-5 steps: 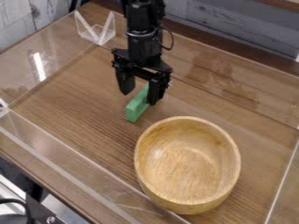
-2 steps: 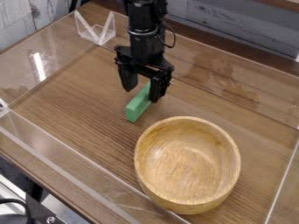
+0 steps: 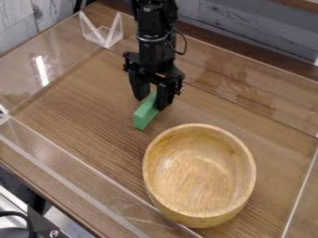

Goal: Put the green block in the brown bowl

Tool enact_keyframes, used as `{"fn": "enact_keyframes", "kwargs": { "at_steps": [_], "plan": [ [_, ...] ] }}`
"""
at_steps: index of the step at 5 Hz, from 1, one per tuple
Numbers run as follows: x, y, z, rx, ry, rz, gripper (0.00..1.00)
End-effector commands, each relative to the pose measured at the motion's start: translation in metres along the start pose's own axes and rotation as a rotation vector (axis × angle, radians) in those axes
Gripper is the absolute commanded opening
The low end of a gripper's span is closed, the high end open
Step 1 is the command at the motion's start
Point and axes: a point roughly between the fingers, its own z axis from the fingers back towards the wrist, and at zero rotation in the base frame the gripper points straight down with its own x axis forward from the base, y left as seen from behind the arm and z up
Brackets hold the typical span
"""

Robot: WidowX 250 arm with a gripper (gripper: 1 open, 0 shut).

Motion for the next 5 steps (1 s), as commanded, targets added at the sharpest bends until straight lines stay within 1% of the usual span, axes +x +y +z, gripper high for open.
{"fn": "enact_keyframes", "kwargs": {
  "at_steps": [1, 5],
  "plan": [
    [0.005, 0.001, 0.008, 0.009, -0.041, -0.003, 0.00],
    [0.000, -0.005, 0.021, 0.003, -0.020, -0.004, 0.00]
  ]
}}
